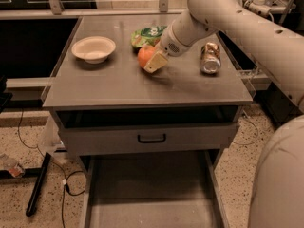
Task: Place orange into middle drawer
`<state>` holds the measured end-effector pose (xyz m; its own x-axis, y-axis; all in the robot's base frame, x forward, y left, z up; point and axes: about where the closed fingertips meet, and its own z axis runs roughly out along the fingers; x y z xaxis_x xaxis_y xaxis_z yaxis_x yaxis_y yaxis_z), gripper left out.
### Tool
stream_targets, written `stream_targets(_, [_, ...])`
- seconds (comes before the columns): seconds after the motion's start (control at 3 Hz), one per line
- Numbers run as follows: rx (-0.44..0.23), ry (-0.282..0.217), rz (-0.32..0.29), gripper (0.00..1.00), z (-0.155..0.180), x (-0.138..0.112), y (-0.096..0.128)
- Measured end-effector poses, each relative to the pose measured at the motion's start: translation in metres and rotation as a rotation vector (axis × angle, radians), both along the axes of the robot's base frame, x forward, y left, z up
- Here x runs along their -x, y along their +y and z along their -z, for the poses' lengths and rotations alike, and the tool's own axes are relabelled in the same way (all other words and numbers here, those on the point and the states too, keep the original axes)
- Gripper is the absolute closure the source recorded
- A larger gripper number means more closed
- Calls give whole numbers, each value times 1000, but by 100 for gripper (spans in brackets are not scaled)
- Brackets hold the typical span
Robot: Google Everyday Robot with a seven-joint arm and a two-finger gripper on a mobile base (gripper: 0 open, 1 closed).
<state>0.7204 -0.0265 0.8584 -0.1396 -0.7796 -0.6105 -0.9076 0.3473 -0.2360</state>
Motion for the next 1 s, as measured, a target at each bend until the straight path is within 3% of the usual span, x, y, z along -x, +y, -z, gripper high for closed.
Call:
stream_targets(0.33, [0, 0, 0, 88, 0, 0, 0])
stream_targets(0.67, [0, 0, 0, 100, 0, 0, 0])
stream_targets(1.0, [3, 13, 3, 100, 3, -4, -3])
